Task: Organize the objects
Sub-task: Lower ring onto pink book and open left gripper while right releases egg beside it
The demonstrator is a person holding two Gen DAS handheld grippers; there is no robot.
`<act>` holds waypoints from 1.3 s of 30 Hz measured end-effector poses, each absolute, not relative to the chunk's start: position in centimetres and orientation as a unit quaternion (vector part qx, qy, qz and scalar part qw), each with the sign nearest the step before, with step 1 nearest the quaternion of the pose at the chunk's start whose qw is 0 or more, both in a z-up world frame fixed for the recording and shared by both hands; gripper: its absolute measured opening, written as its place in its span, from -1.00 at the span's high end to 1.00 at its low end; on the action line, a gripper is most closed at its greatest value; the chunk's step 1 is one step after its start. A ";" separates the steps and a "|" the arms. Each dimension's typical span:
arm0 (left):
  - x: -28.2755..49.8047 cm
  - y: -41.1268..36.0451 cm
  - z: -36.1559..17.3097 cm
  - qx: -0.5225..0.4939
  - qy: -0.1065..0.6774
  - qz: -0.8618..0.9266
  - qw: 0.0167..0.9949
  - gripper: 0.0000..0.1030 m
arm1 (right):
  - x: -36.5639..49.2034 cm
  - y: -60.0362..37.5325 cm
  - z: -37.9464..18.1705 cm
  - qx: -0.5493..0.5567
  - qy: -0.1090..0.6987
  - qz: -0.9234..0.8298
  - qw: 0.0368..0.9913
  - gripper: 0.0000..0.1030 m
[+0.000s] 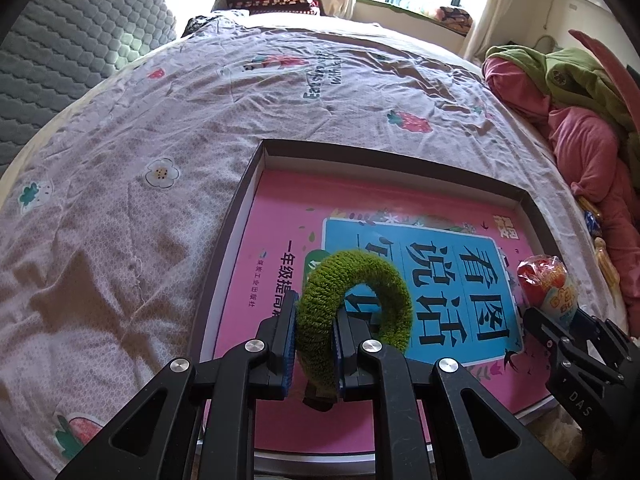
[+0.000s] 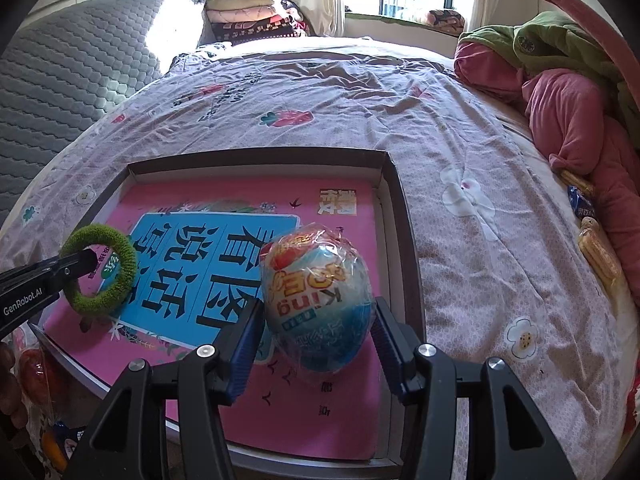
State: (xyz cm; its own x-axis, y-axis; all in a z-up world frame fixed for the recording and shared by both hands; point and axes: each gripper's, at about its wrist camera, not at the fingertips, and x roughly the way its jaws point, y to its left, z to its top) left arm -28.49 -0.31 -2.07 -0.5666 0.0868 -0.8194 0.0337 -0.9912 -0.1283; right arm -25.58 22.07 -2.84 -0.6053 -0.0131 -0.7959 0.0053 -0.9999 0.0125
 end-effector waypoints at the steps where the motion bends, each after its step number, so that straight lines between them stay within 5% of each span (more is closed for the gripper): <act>1: -28.5 -0.3 -2.1 -0.466 -0.065 0.882 0.015 0.71 | -25.6 22.1 -2.8 0.444 -0.006 -0.896 0.005 -0.05; 20: -28.3 -0.1 -2.7 -0.486 -0.078 0.870 0.022 0.66 | -25.5 21.9 -2.7 0.446 0.008 -0.895 -0.004 -0.09; 26: -28.2 -0.2 -2.6 -0.488 -0.084 0.869 0.018 0.55 | -25.3 21.6 -2.4 0.442 0.017 -0.897 -0.007 -0.14; 32: -28.2 -0.8 -2.6 -0.493 -0.105 0.863 0.019 0.15 | -25.0 21.8 -2.0 0.438 0.013 -0.899 -0.005 -0.19; 39: -27.8 -0.8 -1.7 -0.483 -0.109 0.868 0.031 0.02 | -24.4 21.9 -1.0 0.429 0.013 -0.903 -0.003 -0.21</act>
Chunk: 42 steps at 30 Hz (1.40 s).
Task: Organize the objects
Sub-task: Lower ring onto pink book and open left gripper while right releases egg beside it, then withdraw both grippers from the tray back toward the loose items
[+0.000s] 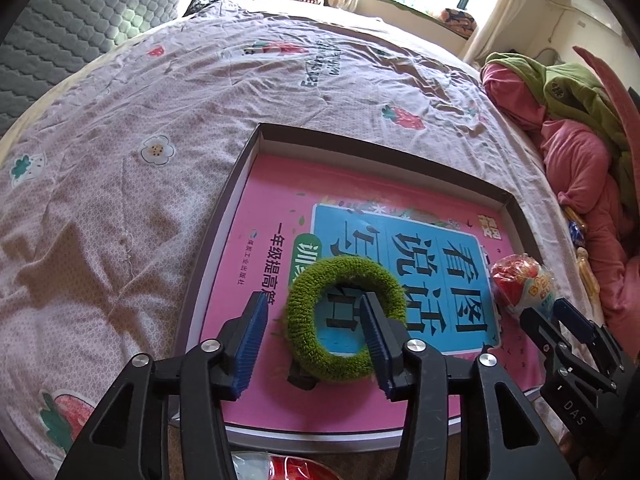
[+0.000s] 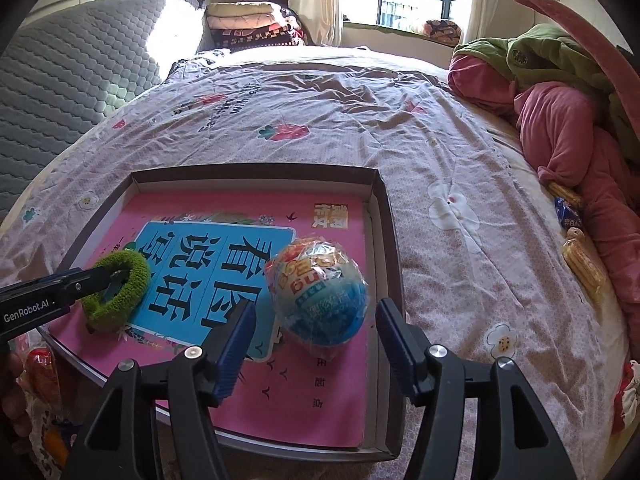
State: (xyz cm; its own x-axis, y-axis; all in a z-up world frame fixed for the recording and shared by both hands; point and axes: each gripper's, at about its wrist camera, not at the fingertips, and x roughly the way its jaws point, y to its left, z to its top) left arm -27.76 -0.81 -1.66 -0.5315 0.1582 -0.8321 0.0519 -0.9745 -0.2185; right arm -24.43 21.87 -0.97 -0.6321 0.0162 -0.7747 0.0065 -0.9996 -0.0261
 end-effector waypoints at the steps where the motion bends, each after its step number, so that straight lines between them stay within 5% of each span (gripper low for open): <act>1: -27.6 -0.8 -1.5 -0.483 -0.110 0.868 0.031 0.02 | -24.4 21.9 -0.8 -0.428 -0.014 0.904 0.003 -0.21; 42: -18.0 -2.5 8.4 -0.365 -0.068 0.928 0.034 -0.30 | -17.5 18.8 7.7 -0.325 -0.024 0.944 -0.045 -0.38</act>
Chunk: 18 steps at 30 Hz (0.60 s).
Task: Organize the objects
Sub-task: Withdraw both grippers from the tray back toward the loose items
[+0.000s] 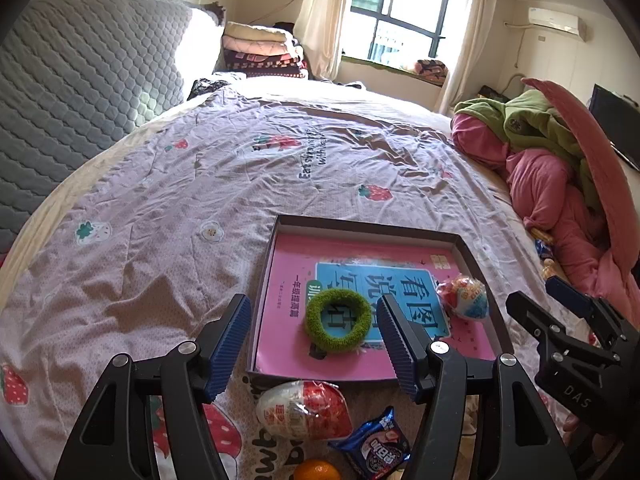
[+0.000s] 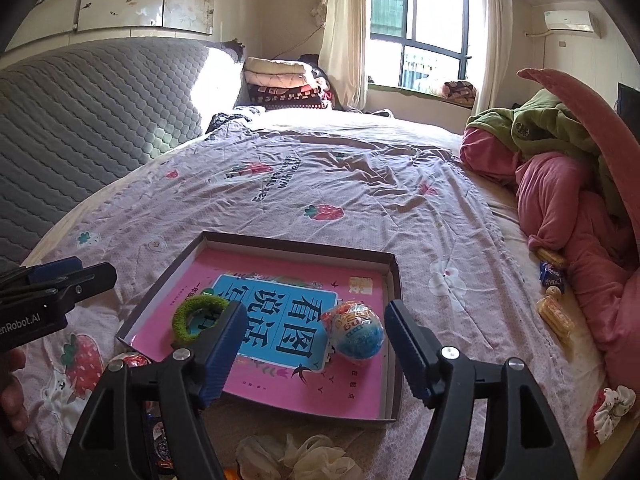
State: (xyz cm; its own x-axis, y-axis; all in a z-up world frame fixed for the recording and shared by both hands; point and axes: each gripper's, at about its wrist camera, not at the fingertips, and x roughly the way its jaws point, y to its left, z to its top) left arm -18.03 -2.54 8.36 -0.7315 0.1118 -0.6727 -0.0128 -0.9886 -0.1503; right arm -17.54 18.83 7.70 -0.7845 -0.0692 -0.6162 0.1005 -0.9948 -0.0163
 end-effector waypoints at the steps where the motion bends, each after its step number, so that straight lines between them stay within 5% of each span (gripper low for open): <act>1: -17.8 -2.6 8.3 -0.365 -0.066 0.928 0.033 -0.30 | -17.3 18.9 7.8 0.324 0.021 -0.945 0.047 -0.38; 18: -13.0 -2.7 9.2 -0.329 -0.039 0.943 0.022 -0.45 | -13.4 18.2 9.9 0.291 0.017 -0.955 0.058 -0.57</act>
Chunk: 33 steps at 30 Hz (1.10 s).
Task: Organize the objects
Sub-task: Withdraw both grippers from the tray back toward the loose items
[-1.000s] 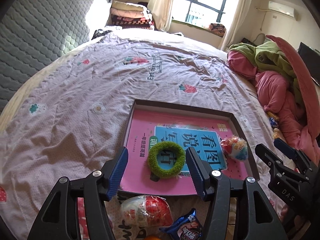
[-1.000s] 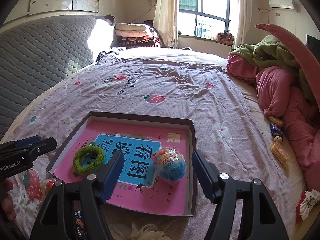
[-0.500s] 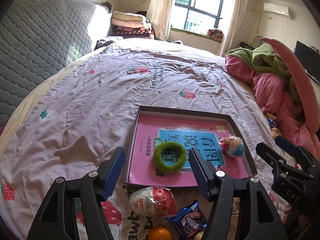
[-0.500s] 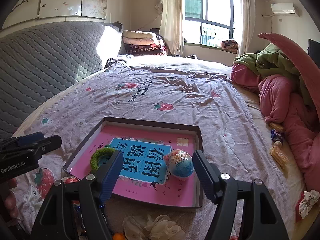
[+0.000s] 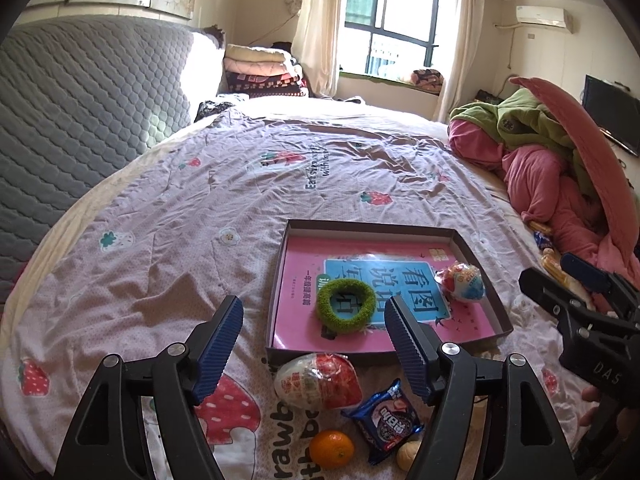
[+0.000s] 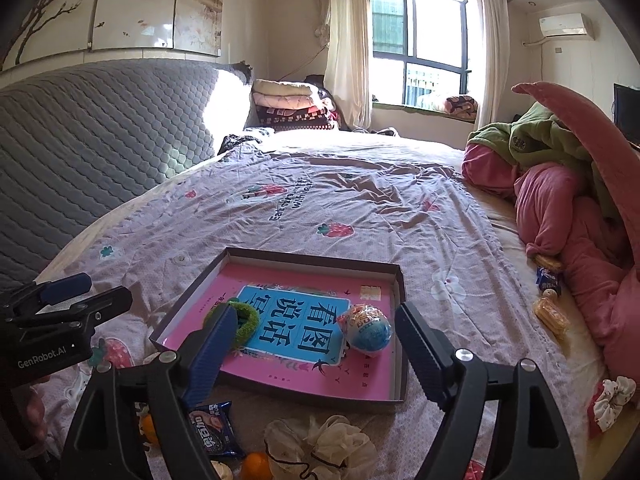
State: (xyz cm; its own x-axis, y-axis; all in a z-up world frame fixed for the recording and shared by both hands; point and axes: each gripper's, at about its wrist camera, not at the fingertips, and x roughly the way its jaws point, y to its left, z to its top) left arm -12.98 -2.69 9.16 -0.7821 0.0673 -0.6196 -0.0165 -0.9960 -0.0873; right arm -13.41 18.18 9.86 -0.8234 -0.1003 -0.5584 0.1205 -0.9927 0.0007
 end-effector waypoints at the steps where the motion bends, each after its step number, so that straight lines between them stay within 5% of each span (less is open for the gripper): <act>1: -12.7 -2.7 8.9 -0.327 -0.038 0.944 0.021 -0.45 | -13.3 18.2 9.9 0.291 0.017 -0.955 0.058 -0.58; 33: -8.1 -3.5 3.6 -0.352 -0.030 0.935 0.009 -0.46 | -8.7 20.1 8.0 0.293 0.005 -0.955 0.047 -0.67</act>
